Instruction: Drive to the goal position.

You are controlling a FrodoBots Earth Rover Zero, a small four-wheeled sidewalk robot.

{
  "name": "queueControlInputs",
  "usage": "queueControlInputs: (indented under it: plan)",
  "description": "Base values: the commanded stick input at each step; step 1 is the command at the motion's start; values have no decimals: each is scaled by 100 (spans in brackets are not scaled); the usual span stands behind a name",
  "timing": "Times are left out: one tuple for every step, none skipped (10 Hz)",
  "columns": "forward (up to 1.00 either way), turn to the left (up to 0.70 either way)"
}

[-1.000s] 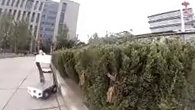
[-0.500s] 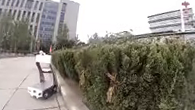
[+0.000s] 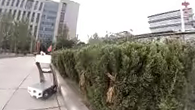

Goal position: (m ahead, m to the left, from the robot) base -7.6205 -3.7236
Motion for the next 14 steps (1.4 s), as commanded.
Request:
queueControlInputs:
  plan:
    - [5, 0]
    - [5, 0]
    - [5, 0]
    - [5, 0]
    - [5, 0]
    - [5, 0]
    - [5, 0]
    - [5, 0]
    - [5, 0]
    - [5, 0]
    - [5, 0]
    - [5, 0]
    - [5, 0]
    - [5, 0]
